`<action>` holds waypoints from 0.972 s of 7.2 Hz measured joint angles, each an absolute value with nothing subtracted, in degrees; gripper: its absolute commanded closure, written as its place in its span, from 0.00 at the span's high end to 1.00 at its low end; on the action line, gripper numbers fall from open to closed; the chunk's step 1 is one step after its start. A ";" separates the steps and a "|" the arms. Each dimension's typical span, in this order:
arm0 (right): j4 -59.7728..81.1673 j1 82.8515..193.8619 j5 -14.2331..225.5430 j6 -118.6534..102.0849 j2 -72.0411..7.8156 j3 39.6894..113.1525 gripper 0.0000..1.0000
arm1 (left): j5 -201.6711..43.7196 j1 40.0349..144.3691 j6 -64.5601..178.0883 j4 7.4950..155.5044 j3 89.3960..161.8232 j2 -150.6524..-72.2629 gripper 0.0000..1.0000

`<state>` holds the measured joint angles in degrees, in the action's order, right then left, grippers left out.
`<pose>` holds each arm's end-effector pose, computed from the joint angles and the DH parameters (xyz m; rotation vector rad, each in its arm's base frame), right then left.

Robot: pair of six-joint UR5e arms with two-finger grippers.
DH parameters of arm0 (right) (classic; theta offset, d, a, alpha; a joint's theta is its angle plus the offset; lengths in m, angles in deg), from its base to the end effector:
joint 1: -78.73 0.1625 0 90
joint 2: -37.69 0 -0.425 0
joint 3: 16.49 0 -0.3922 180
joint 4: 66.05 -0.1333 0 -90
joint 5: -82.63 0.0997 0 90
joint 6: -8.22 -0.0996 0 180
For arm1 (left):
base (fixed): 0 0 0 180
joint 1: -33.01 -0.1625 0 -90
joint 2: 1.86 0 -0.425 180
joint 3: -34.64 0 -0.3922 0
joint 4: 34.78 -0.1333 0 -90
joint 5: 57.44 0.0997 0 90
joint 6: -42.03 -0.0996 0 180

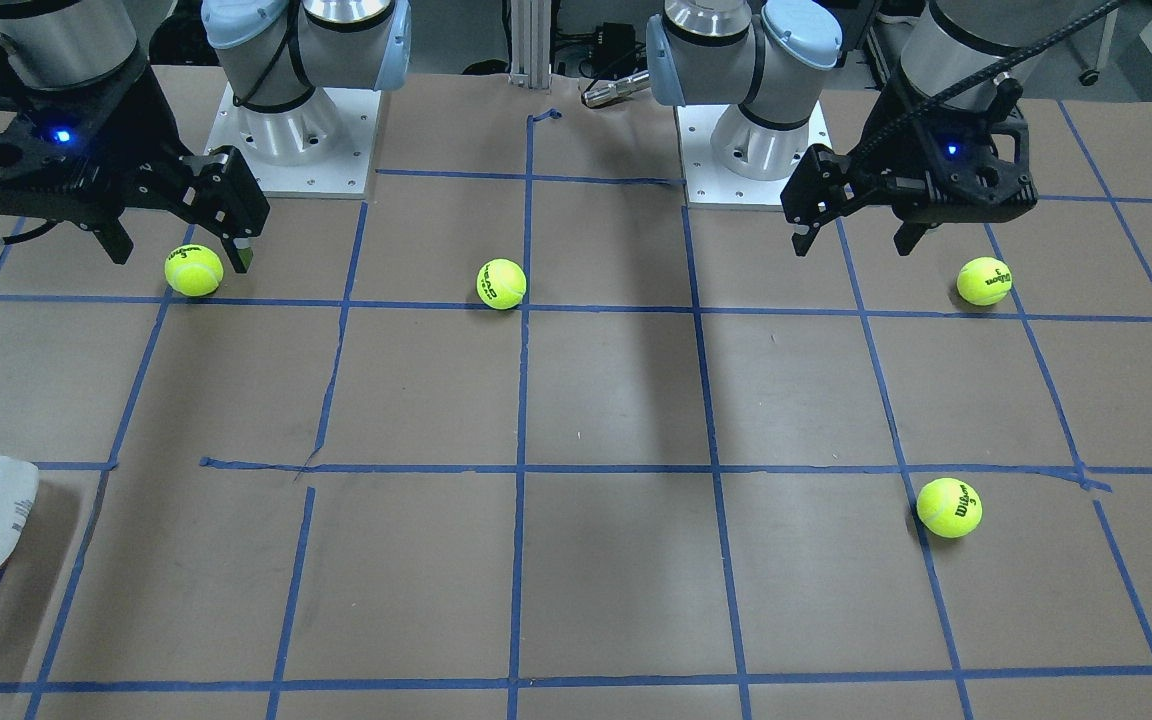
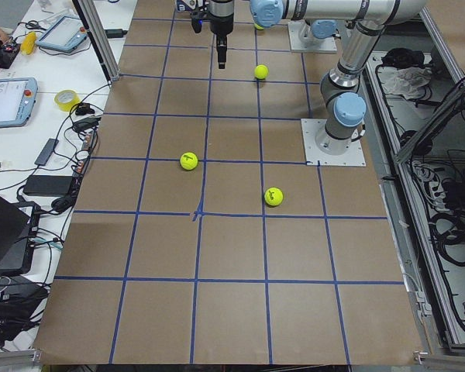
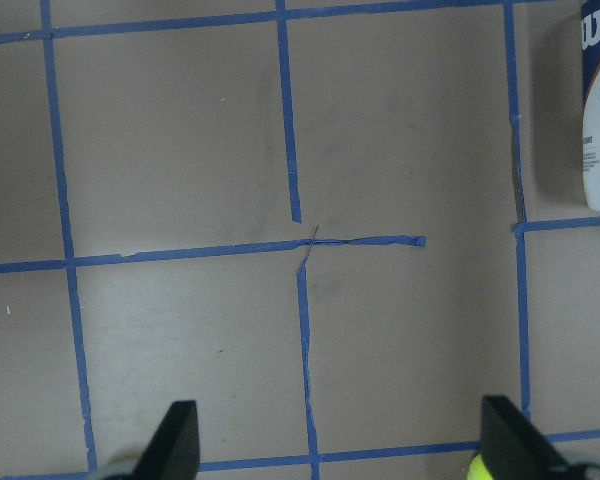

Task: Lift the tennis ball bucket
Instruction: 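Move the right gripper toward the white Wilson tennis ball tube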

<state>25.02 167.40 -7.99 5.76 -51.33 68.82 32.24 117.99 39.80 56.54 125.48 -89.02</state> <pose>0.1204 -0.5092 0.5219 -0.1042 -3.1271 0.1308 -0.0921 -0.4817 0.5023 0.0763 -3.1358 0.0191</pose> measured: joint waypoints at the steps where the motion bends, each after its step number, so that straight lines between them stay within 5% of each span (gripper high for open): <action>1: 25.06 167.24 -7.85 5.83 -51.16 68.76 1.00 | 32.24 118.00 39.82 56.56 125.50 -89.02 1.00; 4: 25.64 161.59 -9.43 7.78 -44.89 63.45 1.00 | 32.20 117.97 39.95 56.62 125.52 -89.00 1.00; 7: 32.13 150.88 -10.94 14.80 -27.01 51.25 1.00 | 32.21 117.99 40.02 56.63 125.56 -89.04 1.00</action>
<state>32.13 150.88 -10.94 14.80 -27.01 51.25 32.21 117.99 40.02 56.63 125.56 -89.04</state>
